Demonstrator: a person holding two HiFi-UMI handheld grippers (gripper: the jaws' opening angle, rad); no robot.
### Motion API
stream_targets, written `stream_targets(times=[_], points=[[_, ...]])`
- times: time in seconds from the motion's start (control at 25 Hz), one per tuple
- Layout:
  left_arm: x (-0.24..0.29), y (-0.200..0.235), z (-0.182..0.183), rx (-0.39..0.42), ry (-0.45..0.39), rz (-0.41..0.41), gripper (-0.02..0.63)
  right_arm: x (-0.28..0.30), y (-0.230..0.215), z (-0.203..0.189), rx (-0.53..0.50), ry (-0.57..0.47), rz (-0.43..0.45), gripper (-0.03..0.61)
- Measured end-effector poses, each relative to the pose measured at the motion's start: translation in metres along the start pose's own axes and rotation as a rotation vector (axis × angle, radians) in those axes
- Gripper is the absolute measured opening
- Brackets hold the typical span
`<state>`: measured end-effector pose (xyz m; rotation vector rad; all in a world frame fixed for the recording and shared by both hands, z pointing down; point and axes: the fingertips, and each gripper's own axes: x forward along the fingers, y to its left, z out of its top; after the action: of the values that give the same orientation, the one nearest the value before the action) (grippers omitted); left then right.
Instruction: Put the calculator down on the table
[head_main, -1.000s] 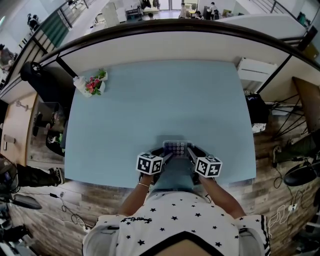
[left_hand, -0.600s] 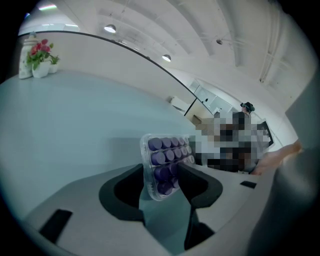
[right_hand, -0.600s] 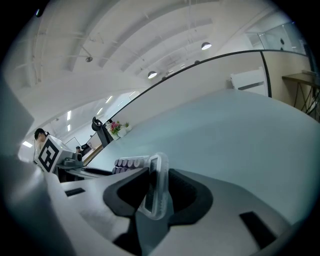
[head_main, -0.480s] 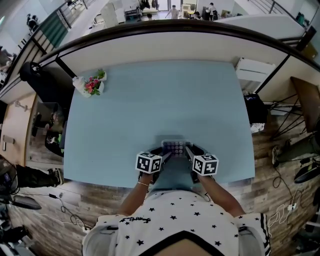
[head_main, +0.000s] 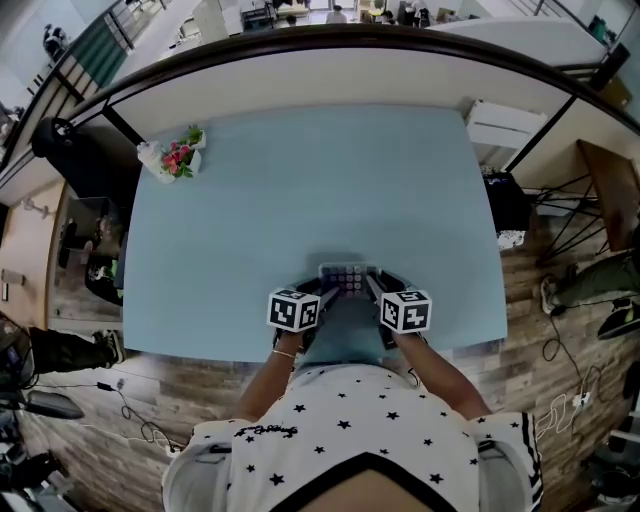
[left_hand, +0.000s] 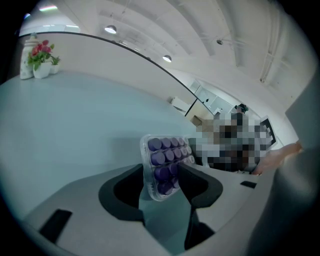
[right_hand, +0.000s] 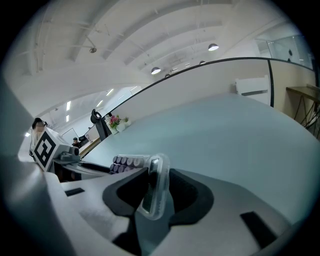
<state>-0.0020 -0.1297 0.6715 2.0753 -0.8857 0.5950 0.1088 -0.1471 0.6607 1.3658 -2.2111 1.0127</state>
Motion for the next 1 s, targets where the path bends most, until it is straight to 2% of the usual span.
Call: stream_targets(times=[0.56, 1.0], points=[[0.0009, 0.003, 0.0031, 0.023, -0.017, 0.028, 0.236, 0.0024, -0.0016, 0.0002, -0.053, 0.032, -0.046, 0.135], [0.003, 0.005, 0.0052, 0.031, -0.02, 0.051, 0.244, 0.004, -0.0052, -0.0052, -0.049, 0.05, -0.064, 0.147]])
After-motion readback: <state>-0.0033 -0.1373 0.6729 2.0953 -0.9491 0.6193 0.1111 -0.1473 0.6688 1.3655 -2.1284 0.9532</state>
